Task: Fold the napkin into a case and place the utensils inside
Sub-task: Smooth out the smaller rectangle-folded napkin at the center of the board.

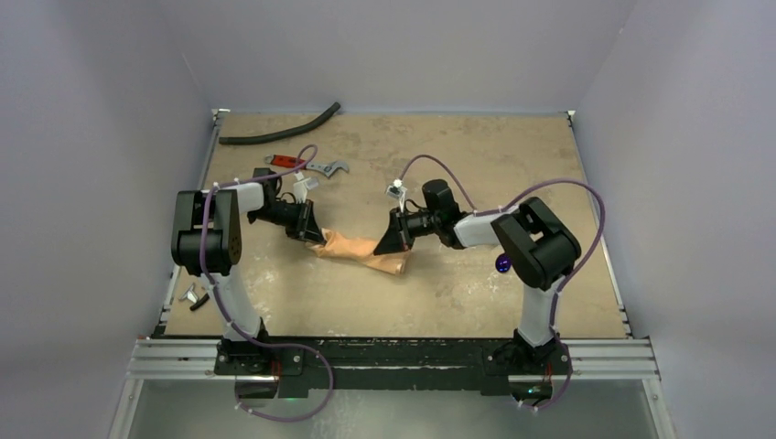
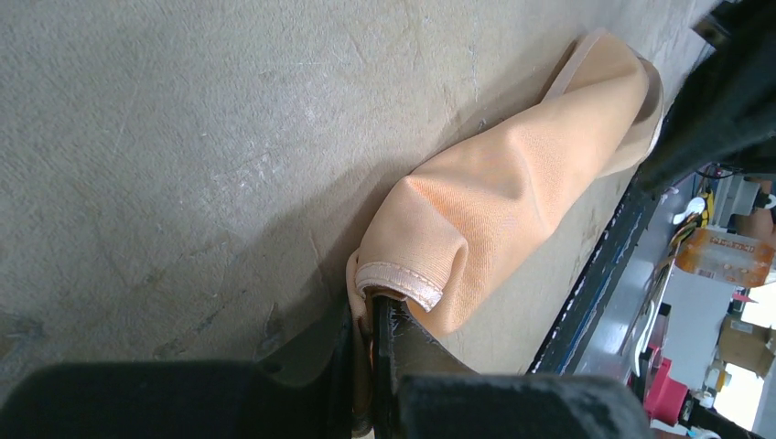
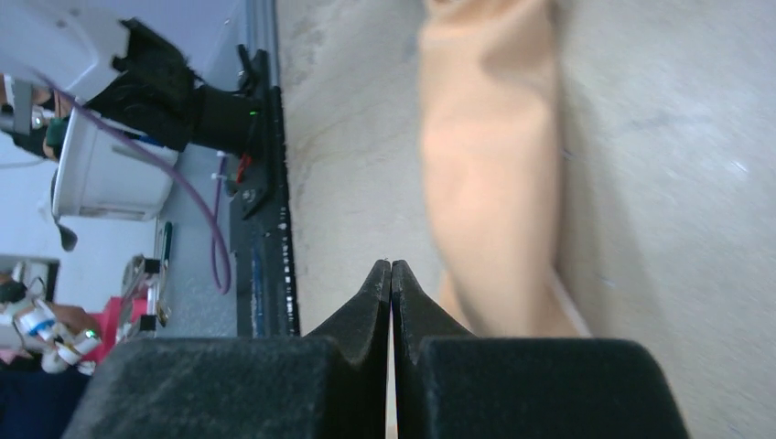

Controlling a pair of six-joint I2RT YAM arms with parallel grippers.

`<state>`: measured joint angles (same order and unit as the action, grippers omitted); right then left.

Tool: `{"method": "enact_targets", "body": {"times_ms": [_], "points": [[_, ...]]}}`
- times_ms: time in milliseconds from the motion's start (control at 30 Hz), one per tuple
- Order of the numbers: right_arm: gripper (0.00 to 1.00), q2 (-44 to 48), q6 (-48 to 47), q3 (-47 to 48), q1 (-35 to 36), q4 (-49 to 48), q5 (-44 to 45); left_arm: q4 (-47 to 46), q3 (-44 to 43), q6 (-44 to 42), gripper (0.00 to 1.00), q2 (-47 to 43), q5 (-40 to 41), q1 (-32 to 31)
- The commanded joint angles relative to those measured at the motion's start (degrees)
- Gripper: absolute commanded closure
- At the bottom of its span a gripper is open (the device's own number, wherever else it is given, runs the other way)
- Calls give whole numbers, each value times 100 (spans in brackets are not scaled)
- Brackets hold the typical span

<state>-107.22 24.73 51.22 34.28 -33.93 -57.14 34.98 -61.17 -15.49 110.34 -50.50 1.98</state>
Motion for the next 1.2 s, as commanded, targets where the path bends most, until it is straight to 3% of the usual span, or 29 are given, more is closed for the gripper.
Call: {"method": "enact_targets", "body": {"times_ms": [0, 233, 367, 500, 567, 733, 867, 1167], "points": [[100, -514, -3, 25, -232, -152, -162, -280, 48, -68, 100, -88, 599, 42], [100, -1092, -344, 90, -422, 135, 314, -67, -45, -137, 100, -51, 677, 55], [100, -1093, -481, 36, -422, 186, 663, 181, -199, -194, 76, -211, 642, 86], [100, -951, -667, 8, -405, 325, 940, 822, -549, -628, 40, -497, 715, 157], [100, -928, -737, 26, -400, 411, 959, 1183, -774, -893, 35, -607, 781, 266], [100, -830, -845, -8, -379, 476, 956, 1995, -1461, -1500, 38, -769, 1066, 408], [100, -775, -872, -3, -342, 493, 928, 1978, -1661, -1475, 48, -1019, 1038, 315], [100, -706, -852, -111, -326, 431, 877, 1172, -1260, -763, 77, -1160, 571, -1167]]}}
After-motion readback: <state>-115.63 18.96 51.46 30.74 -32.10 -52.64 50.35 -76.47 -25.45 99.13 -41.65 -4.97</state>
